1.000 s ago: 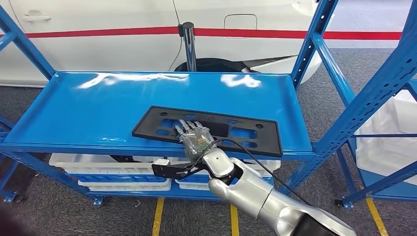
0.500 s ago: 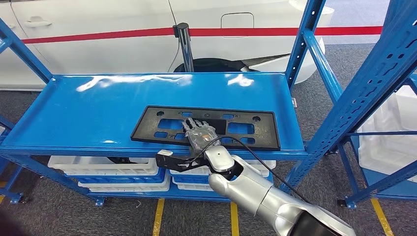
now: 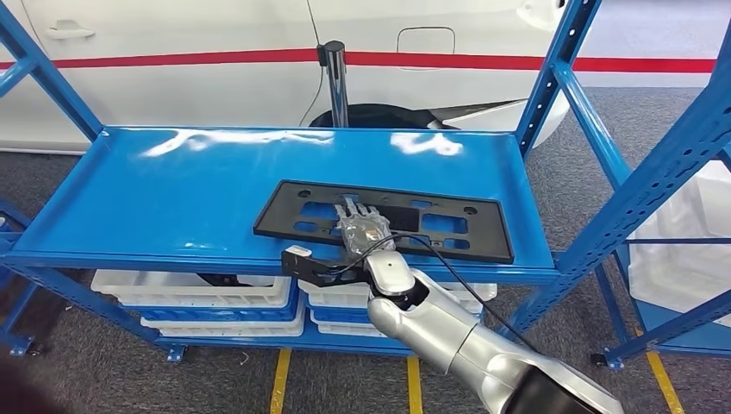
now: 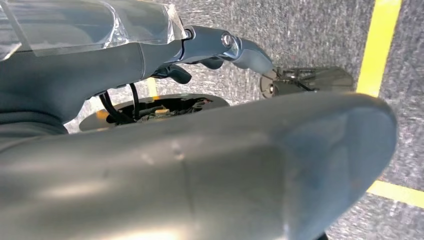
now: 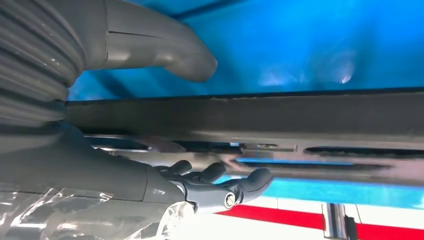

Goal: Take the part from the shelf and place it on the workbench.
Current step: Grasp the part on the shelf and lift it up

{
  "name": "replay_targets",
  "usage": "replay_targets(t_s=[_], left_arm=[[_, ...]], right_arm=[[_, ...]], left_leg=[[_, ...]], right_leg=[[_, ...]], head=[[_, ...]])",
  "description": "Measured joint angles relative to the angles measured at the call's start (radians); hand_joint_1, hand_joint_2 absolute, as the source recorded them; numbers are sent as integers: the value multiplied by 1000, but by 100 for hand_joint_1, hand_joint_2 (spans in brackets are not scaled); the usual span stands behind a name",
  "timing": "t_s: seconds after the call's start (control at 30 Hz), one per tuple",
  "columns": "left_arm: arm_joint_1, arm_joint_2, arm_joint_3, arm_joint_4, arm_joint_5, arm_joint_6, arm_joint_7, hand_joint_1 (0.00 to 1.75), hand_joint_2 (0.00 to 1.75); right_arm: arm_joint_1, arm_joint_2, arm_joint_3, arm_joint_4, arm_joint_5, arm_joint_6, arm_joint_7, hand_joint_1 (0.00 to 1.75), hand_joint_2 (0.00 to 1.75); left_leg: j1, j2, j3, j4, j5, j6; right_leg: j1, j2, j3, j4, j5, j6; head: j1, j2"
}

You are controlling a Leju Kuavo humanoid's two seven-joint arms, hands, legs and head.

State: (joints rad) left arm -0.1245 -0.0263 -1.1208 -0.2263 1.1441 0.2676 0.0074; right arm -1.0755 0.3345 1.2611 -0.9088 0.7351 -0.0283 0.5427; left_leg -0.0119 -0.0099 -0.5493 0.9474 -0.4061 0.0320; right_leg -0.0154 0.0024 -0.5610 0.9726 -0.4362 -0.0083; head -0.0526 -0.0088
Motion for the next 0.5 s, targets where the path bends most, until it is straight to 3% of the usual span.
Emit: replay_targets(t_s=[0.07,0.13,0.5], left_arm=[[0,0,0,0,3,2,0,0,0],[1,0,0,0,4,4,0,0,0],[1,0,6,0,10,13,1,0,0]], right_arm=[[3,1,-2,2,7,-16,16,0,175],[5,1,-4,3,22,-31,38,0,175],[19,-6,-15,3,136,-76,118,0,175]], left_leg=[[-1,0,-3,1,-1,1],[-1,0,-4,2,-1,2],[5,1,-5,2,0,0]], right_leg=[[-2,0,1,-5,0,24],[-3,0,2,-8,0,34],[1,0,0,-9,2,36]], head=[[0,0],[0,0],[0,0]])
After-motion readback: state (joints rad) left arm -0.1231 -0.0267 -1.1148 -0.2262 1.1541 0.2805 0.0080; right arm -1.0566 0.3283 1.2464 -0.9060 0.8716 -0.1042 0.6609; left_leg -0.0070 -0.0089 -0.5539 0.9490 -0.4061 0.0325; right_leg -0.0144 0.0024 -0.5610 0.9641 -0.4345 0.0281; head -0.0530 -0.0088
